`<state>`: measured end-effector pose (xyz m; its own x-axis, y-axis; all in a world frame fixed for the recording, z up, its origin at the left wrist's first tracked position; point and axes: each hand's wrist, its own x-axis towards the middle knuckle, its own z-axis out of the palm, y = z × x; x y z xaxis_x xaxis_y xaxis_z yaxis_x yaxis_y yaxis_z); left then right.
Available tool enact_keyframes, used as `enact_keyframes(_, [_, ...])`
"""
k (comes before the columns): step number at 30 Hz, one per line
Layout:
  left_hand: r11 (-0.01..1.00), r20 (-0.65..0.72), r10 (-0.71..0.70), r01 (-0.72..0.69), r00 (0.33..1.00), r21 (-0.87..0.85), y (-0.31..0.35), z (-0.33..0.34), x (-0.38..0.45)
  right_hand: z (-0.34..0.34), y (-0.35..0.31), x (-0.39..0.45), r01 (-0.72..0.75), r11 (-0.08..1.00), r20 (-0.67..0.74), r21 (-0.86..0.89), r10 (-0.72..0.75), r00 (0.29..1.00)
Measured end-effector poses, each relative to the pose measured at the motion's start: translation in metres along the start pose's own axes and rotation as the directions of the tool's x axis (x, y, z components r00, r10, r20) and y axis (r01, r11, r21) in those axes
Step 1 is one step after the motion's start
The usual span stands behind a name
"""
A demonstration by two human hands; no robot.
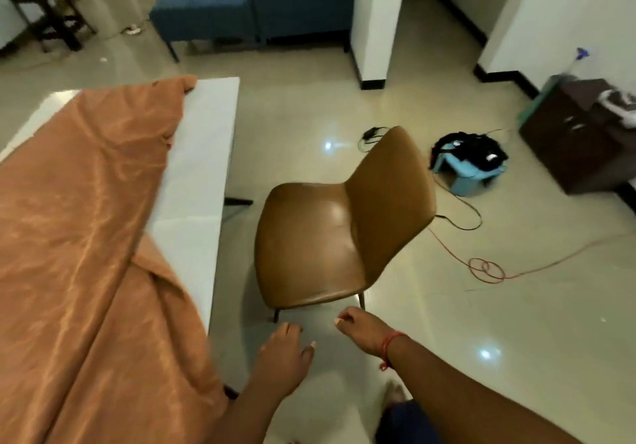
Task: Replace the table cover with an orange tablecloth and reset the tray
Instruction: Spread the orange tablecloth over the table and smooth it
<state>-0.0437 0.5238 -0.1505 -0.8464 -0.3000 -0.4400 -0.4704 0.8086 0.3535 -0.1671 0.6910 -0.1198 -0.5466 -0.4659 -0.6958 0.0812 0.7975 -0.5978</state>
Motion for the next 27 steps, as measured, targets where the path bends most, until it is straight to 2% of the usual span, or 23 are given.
enact_keyframes(4, [0.995, 0.016, 0.058, -0.060, 0.998, 0.085, 0.067, -0.009, 0.052, -0.076, 0.055, 0.010, -0.063, 0.997, -0.061, -0.037, 0.061, 0.996])
enact_keyframes(6, [0.997, -0.003, 0.041, -0.041, 0.999, 0.065, 0.100, -0.014, 0.082, -0.117, 0.083, 0.018, -0.098, 0.993, -0.059, -0.062, 0.094, 0.994])
enact_keyframes(10, [0.976, -0.130, -0.116, 0.089, 0.985, -0.197, 0.191, -0.025, 0.154, -0.222, 0.152, 0.044, -0.136, 0.990, -0.076, -0.036, 0.133, 0.988])
enact_keyframes(13, [0.895, -0.230, -0.241, 0.125, 0.943, -0.427, 0.257, -0.042, 0.196, -0.297, 0.178, 0.053, -0.126, 0.990, -0.058, -0.060, 0.122, 0.991])
enact_keyframes(15, [0.846, -0.282, -0.315, 0.134, 0.906, -0.516, 0.304, -0.056, 0.225, -0.350, 0.189, 0.066, -0.101, 0.991, -0.042, -0.088, 0.098, 0.994])
enact_keyframes(20, [0.790, -0.301, -0.400, 0.159, 0.865, -0.592, 0.371, -0.084, 0.289, -0.452, 0.162, 0.118, -0.019, 0.995, -0.044, -0.103, 0.015, 0.999])
enact_keyframes(23, [0.762, -0.283, -0.452, 0.201, 0.846, -0.615, 0.379, -0.103, 0.330, -0.490, 0.130, 0.156, 0.063, 0.983, -0.038, -0.173, -0.070, 0.997])
enact_keyframes(27, [0.705, -0.241, -0.501, 0.230, 0.831, -0.671, 0.379, -0.122, 0.395, -0.535, 0.098, 0.214, 0.105, 0.956, -0.005, -0.273, -0.111, 0.994])
